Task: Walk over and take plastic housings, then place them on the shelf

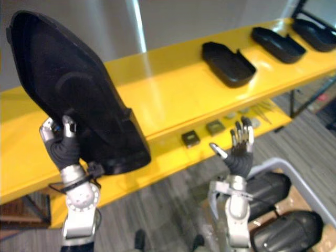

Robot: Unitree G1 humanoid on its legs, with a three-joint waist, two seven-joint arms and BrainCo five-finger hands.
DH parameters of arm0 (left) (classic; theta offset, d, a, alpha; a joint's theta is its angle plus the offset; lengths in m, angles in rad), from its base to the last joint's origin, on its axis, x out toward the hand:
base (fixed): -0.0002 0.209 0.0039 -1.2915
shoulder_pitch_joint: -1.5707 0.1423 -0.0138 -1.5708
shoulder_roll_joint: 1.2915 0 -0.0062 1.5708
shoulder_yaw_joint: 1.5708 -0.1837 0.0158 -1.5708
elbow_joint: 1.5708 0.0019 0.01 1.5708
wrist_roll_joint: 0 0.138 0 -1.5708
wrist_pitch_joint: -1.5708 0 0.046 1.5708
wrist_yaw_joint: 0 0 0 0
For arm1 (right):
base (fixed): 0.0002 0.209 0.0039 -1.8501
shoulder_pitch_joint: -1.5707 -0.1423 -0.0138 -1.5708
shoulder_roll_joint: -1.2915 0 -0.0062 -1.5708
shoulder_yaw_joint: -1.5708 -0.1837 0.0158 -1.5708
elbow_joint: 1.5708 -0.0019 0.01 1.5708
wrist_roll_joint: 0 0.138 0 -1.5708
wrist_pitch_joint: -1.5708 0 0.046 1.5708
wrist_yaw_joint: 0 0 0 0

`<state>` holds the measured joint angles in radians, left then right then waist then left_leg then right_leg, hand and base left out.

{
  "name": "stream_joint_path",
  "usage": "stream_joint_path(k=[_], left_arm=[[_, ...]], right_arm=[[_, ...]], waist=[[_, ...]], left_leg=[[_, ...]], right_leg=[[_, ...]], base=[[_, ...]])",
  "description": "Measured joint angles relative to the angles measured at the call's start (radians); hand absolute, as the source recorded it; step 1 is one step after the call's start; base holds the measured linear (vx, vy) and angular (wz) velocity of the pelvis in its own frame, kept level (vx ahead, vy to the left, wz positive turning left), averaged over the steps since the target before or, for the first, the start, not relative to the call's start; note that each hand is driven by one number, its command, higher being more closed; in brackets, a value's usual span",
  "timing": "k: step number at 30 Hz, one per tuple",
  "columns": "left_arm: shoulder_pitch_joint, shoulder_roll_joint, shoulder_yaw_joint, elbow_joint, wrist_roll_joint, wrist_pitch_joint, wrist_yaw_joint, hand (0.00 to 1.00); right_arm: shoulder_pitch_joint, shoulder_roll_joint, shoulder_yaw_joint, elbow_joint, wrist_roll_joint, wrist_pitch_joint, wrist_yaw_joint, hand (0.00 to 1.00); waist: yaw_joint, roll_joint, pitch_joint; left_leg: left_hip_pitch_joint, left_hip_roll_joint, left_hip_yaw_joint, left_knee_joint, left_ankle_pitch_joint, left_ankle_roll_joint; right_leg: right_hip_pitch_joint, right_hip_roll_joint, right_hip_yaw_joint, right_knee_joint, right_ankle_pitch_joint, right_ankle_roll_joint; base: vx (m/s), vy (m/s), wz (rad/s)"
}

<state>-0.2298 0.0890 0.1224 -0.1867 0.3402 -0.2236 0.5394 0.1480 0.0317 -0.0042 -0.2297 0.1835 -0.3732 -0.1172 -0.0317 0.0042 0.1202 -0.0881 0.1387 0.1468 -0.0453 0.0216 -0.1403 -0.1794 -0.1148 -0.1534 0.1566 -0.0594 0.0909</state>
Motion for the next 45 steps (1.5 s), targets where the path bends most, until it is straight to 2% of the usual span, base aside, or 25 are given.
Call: stream_joint_path(k=[3, 6, 7, 11, 13, 16, 21, 25, 27, 29, 31, 34, 37, 45], left_arm=[[-0.226, 0.111, 0.022, 0.208, -0.07, 0.04, -0.001, 1.0], [-0.536, 0.239, 0.016, 0.519, -0.18, 0.105, -0.001, 1.0], [-0.576, 0.257, 0.011, 0.559, -0.188, 0.11, -0.001, 1.0], [-0.816, 0.351, -0.071, 0.895, -0.25, 0.132, -0.008, 1.0], [-0.934, 0.397, -0.106, 1.074, -0.289, 0.145, -0.029, 1.0], [-1.031, 0.455, -0.107, 1.191, -0.336, 0.168, -0.054, 1.0], [-1.073, 0.468, -0.108, 1.237, -0.34, 0.182, -0.066, 1.0], [-1.127, 0.459, -0.146, 1.241, -0.329, 0.183, -0.08, 1.0], [-1.159, 0.456, -0.146, 1.241, -0.329, 0.183, -0.082, 1.0], [-1.181, 0.457, -0.146, 1.241, -0.32, 0.196, -0.082, 1.0], [-1.183, 0.457, -0.146, 1.25, -0.318, 0.211, -0.083, 1.0], [-1.183, 0.46, -0.146, 1.276, -0.289, 0.238, -0.085, 1.0], [-1.183, 0.47, -0.145, 1.28, -0.281, 0.249, -0.097, 1.0], [-1.183, 0.502, -0.146, 1.332, -0.252, 0.268, -0.216, 1.0]], right_arm=[[0.054, 0.001, 0.015, -0.01, -0.002, 0.008, 0.031, 0.0], [0.136, -0.002, 0.062, -0.041, 0.0, 0.021, 0.062, 0.0], [0.141, -0.003, 0.071, -0.041, 0.0, 0.021, 0.069, 0.0], [0.16, -0.042, 0.157, -0.04, 0.012, 0.027, 0.106, 0.0], [0.148, -0.051, 0.193, -0.041, 0.027, 0.027, 0.127, 0.0], [0.121, -0.061, 0.246, -0.04, 0.056, 0.027, 0.144, 0.0], [0.065, -0.101, 0.355, -0.04, 0.1, 0.028, 0.187, 0.0], [-0.044, -0.11, 0.431, -0.041, 0.126, 0.028, 0.219, 0.0], [-0.105, -0.112, 0.461, -0.04, 0.127, 0.027, 0.227, 0.0], [-0.147, -0.112, 0.499, -0.038, 0.127, 0.027, 0.227, 0.0], [-0.159, -0.112, 0.535, -0.035, 0.127, 0.027, 0.227, 0.0], [-0.173, -0.113, 0.558, -0.033, 0.127, 0.027, 0.228, 0.0], [-0.192, -0.114, 0.559, -0.026, 0.128, 0.027, 0.228, 0.0], [-0.2, -0.117, 0.582, 0.011, 0.15, 0.027, 0.227, 0.0]], waist=[[-0.041, -0.001, -0.001], [-0.096, -0.002, -0.001], [-0.097, -0.002, 0.0], [-0.11, -0.002, 0.005], [-0.126, -0.003, 0.029], [-0.136, -0.01, 0.078], [-0.139, -0.012, 0.095], [-0.124, -0.006, 0.133], [-0.104, -0.002, 0.156], [-0.076, -0.009, 0.191], [-0.07, -0.008, 0.197], [-0.036, -0.008, 0.197], [-0.035, -0.008, 0.197], [-0.034, -0.012, 0.203]], left_leg=[[0.0, 0.001, 0.06, -0.01, -0.002, 0.003], [0.0, 0.001, 0.107, -0.015, -0.002, 0.003], [-0.001, 0.002, 0.113, -0.016, -0.002, 0.003], [-0.002, 0.011, 0.127, -0.014, -0.002, 0.003], [-0.001, 0.011, 0.128, -0.013, -0.002, 0.003], [-0.004, 0.011, 0.138, -0.012, -0.002, 0.003], [-0.019, 0.01, 0.12, -0.01, -0.001, 0.004], [-0.059, 0.009, 0.047, 0.021, 0.001, 0.007], [-0.088, 0.006, 0.002, 0.023, 0.011, 0.011], [-0.093, 0.005, -0.023, 0.022, 0.018, 0.01], [-0.113, 0.001, -0.057, 0.021, 0.028, 0.009], [-0.126, 0.005, -0.069, 0.021, 0.032, 0.01], [-0.128, 0.004, -0.09, 0.021, 0.032, 0.01], [-0.147, 0.007, -0.103, 0.036, 0.033, 0.01]], right_leg=[[-0.032, 0.011, 0.057, -0.029, 0.037, 0.002], [-0.059, 0.02, 0.104, -0.039, 0.056, 0.0], [-0.065, 0.022, 0.11, -0.038, 0.058, -0.001], [-0.072, 0.027, 0.128, -0.041, 0.061, 0.0], [-0.072, 0.028, 0.129, -0.041, 0.063, -0.005], [-0.083, 0.029, 0.14, -0.041, 0.069, -0.009], [-0.083, 0.026, 0.125, -0.044, 0.07, -0.009], [-0.063, 0.018, 0.063, -0.043, 0.067, -0.012], [-0.064, 0.013, 0.023, -0.043, 0.063, -0.016], [-0.064, 0.011, 0.011, -0.023, 0.049, -0.024], [-0.074, 0.004, -0.017, 0.002, 0.03, -0.027], [-0.094, 0.006, -0.019, 0.033, 0.023, -0.037], [-0.098, 0.004, -0.02, 0.059, 0.014, -0.051], [-0.109, 0.006, -0.015, 0.074, 0.003, -0.05]], base=[[-0.03, 0.035, -0.65], [0.0, 0.014, -0.44], [0.01, -0.009, -0.32], [0.01, -0.019, -0.12], [0.0, 0.0, 0.0], [-0.01, -0.005, -0.07], [0.03, -0.012, 0.09], [0.01, -0.019, 0.54], [-0.02, -0.016, 0.55], [-0.02, -0.021, 0.43], [-0.01, -0.031, 0.46], [0.02, -0.025, 0.17], [0.02, -0.001, 0.16], [0.0, -0.02, 0.04]])
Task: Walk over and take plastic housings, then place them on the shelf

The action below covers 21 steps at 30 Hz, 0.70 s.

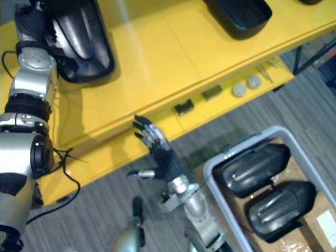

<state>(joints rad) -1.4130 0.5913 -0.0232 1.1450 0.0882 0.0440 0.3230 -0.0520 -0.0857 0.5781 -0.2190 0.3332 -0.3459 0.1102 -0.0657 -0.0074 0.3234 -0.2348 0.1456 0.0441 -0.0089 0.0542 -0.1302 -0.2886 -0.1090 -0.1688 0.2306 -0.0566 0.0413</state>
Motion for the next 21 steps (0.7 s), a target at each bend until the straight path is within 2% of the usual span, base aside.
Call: stream_joint_path(k=[3, 10, 11, 21], left_arm=[[-0.001, 0.036, -0.001, 0.001, -0.002, 0.002, -0.037, 1.0], [-0.018, 0.039, -0.016, 0.031, -0.044, 0.003, -0.1, 1.0], [-0.018, 0.039, -0.028, 0.036, -0.05, 0.004, -0.108, 0.0], [-0.018, 0.036, -0.016, 0.065, -0.088, 0.023, -0.109, 0.0]], right_arm=[[-0.002, 0.006, 0.002, 0.001, 0.01, 0.0, 0.0, 0.0], [0.019, 0.007, 0.002, 0.002, 0.028, 0.0, -0.001, 0.0], [0.02, 0.007, 0.002, 0.002, 0.028, 0.0, -0.001, 0.0], [0.028, 0.007, 0.003, 0.008, 0.026, 0.002, -0.003, 0.0]], waist=[[-0.001, -0.02, 0.032], [-0.004, -0.021, 0.034], [-0.005, -0.021, 0.034], [-0.008, -0.021, 0.034]], left_leg=[[0.002, 0.003, 0.023, 0.002, 0.002, -0.003], [-0.011, 0.012, 0.043, 0.002, 0.007, -0.012], [-0.01, 0.013, 0.045, 0.002, 0.008, -0.013], [-0.012, 0.015, 0.054, -0.004, 0.009, -0.015]], right_leg=[[-0.02, 0.002, 0.02, 0.015, -0.01, -0.001], [-0.043, 0.012, 0.038, 0.015, -0.01, 0.0], [-0.044, 0.013, 0.039, 0.014, -0.01, 0.0], [-0.046, 0.018, 0.05, -0.007, 0.002, 0.015]], base=[[-0.04, -0.04, -0.19], [-0.04, -0.038, -0.1], [-0.04, -0.026, -0.06], [-0.01, -0.008, -0.03]])
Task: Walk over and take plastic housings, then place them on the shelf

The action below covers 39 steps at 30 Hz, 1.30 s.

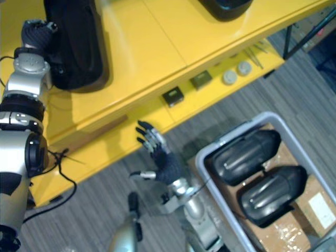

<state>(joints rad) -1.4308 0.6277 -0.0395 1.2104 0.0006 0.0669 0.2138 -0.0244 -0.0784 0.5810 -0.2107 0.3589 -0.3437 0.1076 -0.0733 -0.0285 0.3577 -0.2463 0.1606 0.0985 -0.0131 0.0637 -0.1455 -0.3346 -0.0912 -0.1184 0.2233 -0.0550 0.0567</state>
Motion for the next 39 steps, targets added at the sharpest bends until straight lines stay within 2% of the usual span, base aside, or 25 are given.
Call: stream_joint_path(k=[8, 10, 15, 19, 21, 22, 23, 24, 25, 26, 28, 30, 31, 35, 37, 38, 39], left_arm=[[-0.004, -0.008, 0.07, -0.001, -0.007, -0.002, 0.031, 0.0], [-0.004, -0.011, 0.074, -0.001, -0.047, -0.001, 0.046, 0.0], [-0.003, -0.06, 0.078, -0.009, -0.2, -0.006, 0.12, 0.0], [0.052, -0.095, 0.078, -0.208, -0.217, -0.036, 0.23, 0.0], [0.151, -0.096, 0.078, -0.416, -0.182, -0.056, 0.285, 0.0], [0.23, -0.096, 0.083, -0.542, -0.155, -0.081, 0.315, 0.0], [0.276, -0.096, 0.092, -0.607, -0.141, -0.091, 0.329, 0.0], [0.344, -0.108, 0.119, -0.708, -0.123, -0.102, 0.347, 0.0], [0.465, -0.15, 0.18, -0.883, -0.087, -0.122, 0.375, 0.0], [0.513, -0.166, 0.203, -0.942, -0.067, -0.131, 0.379, 0.0], [0.723, -0.224, 0.312, -1.137, -0.014, -0.164, 0.405, 0.0], [0.878, -0.279, 0.379, -1.245, 0.021, -0.172, 0.418, 0.0], [0.919, -0.297, 0.393, -1.28, 0.021, -0.173, 0.418, 0.0], [1.245, -0.461, 0.462, -1.492, 0.066, -0.207, 0.411, 0.0], [1.392, -0.537, 0.466, -1.538, 0.095, -0.221, 0.405, 0.0], [1.461, -0.57, 0.466, -1.548, 0.098, -0.23, 0.395, 0.0], [1.565, -0.616, 0.465, -1.547, 0.098, -0.241, 0.385, 0.0]], right_arm=[[-0.002, 0.0, 0.002, 0.027, -0.002, 0.009, 0.0, 0.0], [-0.001, 0.0, 0.002, 0.027, -0.002, 0.01, 0.0, 0.0], [-0.019, 0.0, 0.005, 0.029, -0.034, 0.011, -0.02, 0.0], [-0.08, -0.011, -0.015, 0.029, -0.106, 0.01, -0.069, 0.0], [-0.116, -0.021, -0.065, 0.025, -0.149, 0.01, -0.092, 0.0], [-0.132, -0.027, -0.108, 0.02, -0.175, 0.009, -0.109, 0.0], [-0.139, -0.028, -0.13, 0.019, -0.183, 0.009, -0.115, 0.0], [-0.144, -0.029, -0.166, 0.017, -0.193, 0.007, -0.127, 0.0], [-0.145, -0.032, -0.23, 0.005, -0.211, 0.006, -0.14, 0.0], [-0.146, -0.035, -0.251, -0.002, -0.218, 0.006, -0.147, 0.0], [-0.161, -0.043, -0.321, -0.018, -0.246, 0.002, -0.159, 0.0], [-0.16, -0.044, -0.351, -0.018, -0.26, 0.001, -0.171, 0.0], [-0.16, -0.044, -0.36, -0.018, -0.264, 0.0, -0.173, 0.0], [-0.188, -0.044, -0.385, -0.01, -0.296, 0.001, -0.175, 0.0], [-0.207, -0.037, -0.384, 0.019, -0.297, 0.001, -0.177, 0.0], [-0.219, -0.034, -0.384, 0.051, -0.3, 0.004, -0.179, 0.0], [-0.24, -0.03, -0.384, 0.107, -0.31, 0.008, -0.185, 0.0]], waist=[[-0.006, 0.0, 0.0], [-0.014, -0.002, -0.001], [-0.016, -0.005, -0.003], [-0.017, -0.009, -0.005], [-0.017, -0.009, -0.006], [-0.015, -0.01, -0.016], [-0.014, -0.01, -0.028], [-0.012, -0.009, -0.049], [0.003, -0.008, -0.087], [0.008, -0.008, -0.103], [0.014, -0.006, -0.13], [0.029, -0.001, -0.196], [0.035, 0.001, -0.209], [0.062, 0.039, -0.262], [0.064, 0.058, -0.283], [0.072, 0.064, -0.295], [0.094, 0.068, -0.313]], left_leg=[[0.003, -0.002, -0.002, -0.016, 0.012, 0.003], [0.006, -0.002, -0.005, -0.016, 0.013, 0.003], [0.02, -0.009, -0.01, -0.017, 0.017, 0.01], [0.023, -0.017, -0.01, -0.02, 0.022, 0.016], [0.053, -0.017, -0.007, -0.034, 0.023, 0.016], [0.069, -0.017, -0.005, -0.039, 0.022, 0.016], [0.075, -0.017, -0.005, -0.046, 0.022, 0.016], [0.082, -0.017, -0.005, -0.054, 0.023, 0.016], [0.092, -0.017, -0.001, -0.067, 0.024, 0.013], [0.094, -0.018, -0.001, -0.067, 0.024, 0.013], [0.143, -0.025, -0.003, -0.067, 0.024, 0.013], [0.142, -0.028, -0.003, -0.068, 0.024, 0.013], [0.144, -0.029, -0.005, -0.068, 0.024, 0.013], [0.159, -0.033, -0.018, -0.072, 0.023, 0.013], [0.157, -0.031, -0.038, -0.075, 0.022, 0.012], [0.156, -0.03, -0.041, -0.076, 0.02, 0.012], [0.152, -0.029, -0.043, -0.076, 0.02, 0.013]], right_leg=[[0.012, 0.001, 0.001, -0.03, 0.017, 0.007], [0.026, 0.001, -0.005, -0.045, 0.024, 0.006], [0.06, -0.005, -0.015, -0.08, 0.041, 0.016], [0.063, -0.012, -0.014, -0.082, 0.047, 0.023], [0.098, -0.01, -0.014, -0.107, 0.057, 0.027], [0.116, -0.01, -0.014, -0.115, 0.058, 0.027], [0.121, -0.009, -0.015, -0.12, 0.058, 0.027], [0.127, -0.008, -0.017, -0.129, 0.059, 0.029], [0.13, -0.007, -0.017, -0.13, 0.059, 0.029], [0.131, -0.008, -0.017, -0.131, 0.059, 0.029], [0.195, -0.014, -0.021, -0.153, 0.059, 0.029], [0.202, -0.016, -0.023, -0.168, 0.059, 0.029], [0.209, -0.017, -0.025, -0.173, 0.059, 0.029], [0.253, -0.02, -0.059, -0.198, 0.06, 0.031], [0.266, -0.018, -0.077, -0.203, 0.061, 0.034], [0.268, -0.016, -0.084, -0.204, 0.061, 0.034], [0.271, -0.016, -0.093, -0.214, 0.06, 0.035]], base=[[0.0, 0.0, 0.01], [0.0, 0.004, 0.07], [-0.01, 0.01, 0.05], [-0.01, 0.005, 0.01], [0.01, 0.016, -0.04], [0.0, 0.0, 0.0], [0.04, 0.005, 0.0], [0.07, 0.0, -0.03], [0.07, -0.001, -0.02], [0.09, 0.0, 0.01], [0.09, 0.009, 0.07], [0.06, 0.002, 0.04], [0.04, -0.01, 0.18], [-0.04, -0.003, 0.17], [-0.09, -0.006, 0.24], [-0.11, -0.001, 0.15], [-0.11, -0.001, 0.13]])
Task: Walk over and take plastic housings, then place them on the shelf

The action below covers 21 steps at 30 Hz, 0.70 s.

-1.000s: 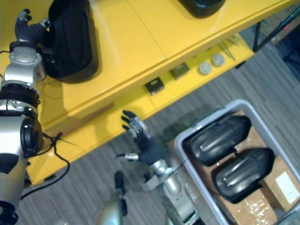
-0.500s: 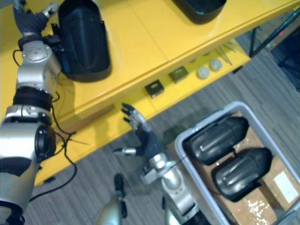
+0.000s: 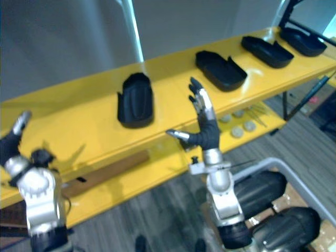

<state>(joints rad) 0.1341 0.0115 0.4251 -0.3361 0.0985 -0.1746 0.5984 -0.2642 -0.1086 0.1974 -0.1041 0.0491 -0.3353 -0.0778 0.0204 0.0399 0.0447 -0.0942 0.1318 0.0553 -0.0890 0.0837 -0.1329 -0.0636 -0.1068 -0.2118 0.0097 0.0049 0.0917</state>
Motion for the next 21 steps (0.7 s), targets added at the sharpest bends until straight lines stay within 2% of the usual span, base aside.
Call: stream_joint_path(k=[3, 5, 8, 10, 14, 16, 19, 21], left_arm=[[0.128, -0.058, -0.017, 0.063, -0.012, -0.009, -0.042, 0.0], [0.166, -0.063, -0.046, 0.145, -0.012, -0.015, -0.065, 0.0], [0.189, -0.054, -0.135, 0.372, -0.001, -0.019, -0.115, 0.0], [0.183, -0.051, -0.179, 0.551, 0.0, -0.013, -0.147, 0.0], [0.147, -0.033, -0.17, 0.792, 0.001, 0.006, -0.14, 0.0], [0.14, -0.016, -0.191, 0.908, 0.007, 0.02, -0.141, 0.0], [0.129, 0.001, -0.25, 1.053, 0.071, 0.027, -0.163, 0.0], [0.097, 0.01, -0.273, 1.14, 0.075, 0.033, -0.238, 0.0]], right_arm=[[-0.063, 0.009, 0.003, 0.114, -0.034, 0.028, -0.019, 0.0], [-0.118, 0.016, 0.015, 0.192, -0.035, 0.044, -0.034, 0.0], [-0.25, 0.032, 0.046, 0.325, -0.031, 0.061, -0.052, 0.0], [-0.364, 0.042, 0.074, 0.441, -0.025, 0.077, -0.054, 0.0], [-0.499, 0.063, 0.074, 0.585, -0.023, 0.079, -0.066, 0.0], [-0.571, 0.072, 0.073, 0.648, -0.015, 0.083, -0.077, 0.0], [-0.652, 0.094, 0.07, 0.717, 0.017, 0.083, -0.078, 0.0], [-0.709, 0.131, 0.05, 0.787, 0.034, 0.082, -0.082, 0.0]], waist=[[0.028, 0.002, -0.013], [0.04, -0.003, -0.019], [0.076, -0.013, -0.024], [0.111, -0.039, -0.023], [0.135, -0.063, -0.008], [0.147, -0.064, 0.005], [0.167, -0.05, 0.033], [0.185, -0.033, 0.061]], left_leg=[[-0.017, 0.0, -0.031, 0.0, 0.006, -0.003], [-0.03, -0.001, -0.051, 0.0, 0.013, -0.001], [-0.067, -0.001, -0.075, 0.0, 0.029, 0.001], [-0.083, 0.0, -0.078, 0.0, 0.037, 0.002], [-0.101, -0.005, -0.11, 0.001, 0.055, 0.0], [-0.109, -0.007, -0.123, 0.005, 0.058, -0.002], [-0.113, -0.006, -0.13, 0.006, 0.061, -0.006], [-0.118, 0.003, -0.133, 0.002, 0.063, -0.009]], right_leg=[[0.013, 0.001, -0.035, -0.011, 0.001, 0.008], [0.015, 0.001, -0.059, -0.018, 0.001, 0.008], [0.013, 0.0, -0.093, -0.024, 0.007, 0.013], [0.013, 0.002, -0.101, -0.041, 0.025, 0.007], [0.015, 0.003, -0.133, -0.037, 0.028, 0.007], [0.015, 0.004, -0.143, -0.036, 0.025, 0.003], [0.011, 0.005, -0.146, -0.028, 0.019, 0.0], [-0.005, 0.006, -0.147, -0.001, 0.006, -0.005]], base=[[-0.11, -0.002, 0.35], [-0.1, 0.003, 0.42], [-0.05, 0.004, 0.42], [0.02, 0.007, 0.12], [0.05, -0.025, 0.27], [0.04, -0.022, 0.16], [0.01, -0.01, 0.07], [-0.04, -0.008, 0.01]])
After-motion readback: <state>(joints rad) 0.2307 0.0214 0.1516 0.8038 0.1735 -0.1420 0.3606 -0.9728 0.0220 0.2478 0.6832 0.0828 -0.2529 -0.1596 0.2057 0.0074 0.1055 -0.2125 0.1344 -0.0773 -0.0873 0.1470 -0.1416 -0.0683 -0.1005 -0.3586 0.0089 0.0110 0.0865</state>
